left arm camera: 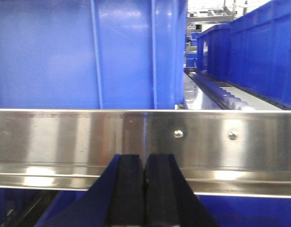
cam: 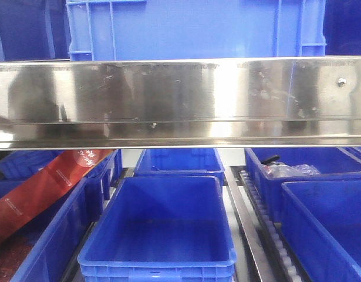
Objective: Place cylindrical capacitor in blue bin on shelf
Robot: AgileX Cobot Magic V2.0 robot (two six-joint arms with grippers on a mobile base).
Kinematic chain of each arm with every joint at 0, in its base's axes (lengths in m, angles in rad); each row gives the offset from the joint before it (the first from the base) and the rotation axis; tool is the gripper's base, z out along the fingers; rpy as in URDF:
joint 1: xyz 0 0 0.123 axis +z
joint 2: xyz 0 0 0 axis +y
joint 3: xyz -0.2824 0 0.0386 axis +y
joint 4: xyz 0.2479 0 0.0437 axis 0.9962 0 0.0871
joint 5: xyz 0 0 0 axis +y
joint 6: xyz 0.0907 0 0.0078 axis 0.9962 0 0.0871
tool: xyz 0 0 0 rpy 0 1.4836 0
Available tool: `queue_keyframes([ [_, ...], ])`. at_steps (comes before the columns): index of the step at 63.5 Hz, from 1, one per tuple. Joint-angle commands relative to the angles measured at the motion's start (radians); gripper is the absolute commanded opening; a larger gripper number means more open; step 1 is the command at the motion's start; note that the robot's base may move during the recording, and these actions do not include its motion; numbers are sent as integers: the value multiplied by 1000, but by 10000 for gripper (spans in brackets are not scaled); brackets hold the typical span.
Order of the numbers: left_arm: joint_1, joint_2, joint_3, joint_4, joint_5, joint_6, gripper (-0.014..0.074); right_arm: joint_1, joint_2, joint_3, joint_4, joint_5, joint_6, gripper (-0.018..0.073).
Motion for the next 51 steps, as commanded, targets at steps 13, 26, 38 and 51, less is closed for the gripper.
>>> queue_keyframes([
  [13,-11,-4,-1,3,-17,-8,-111,-6,-5,-1,-8,-24,-4,-154],
  [26,-11,-4,-1,3,-17,-8,-111,-6,-5,-1,-8,-24,-4,-154],
  [38,-11,-4,-1,3,-17,-8,-111,-6,-5,-1,-8,-24,-4,-154],
  [51,-11,-4,-1,3,-17,-8,-111,-6,-5,-1,17,-40,-4,-154],
])
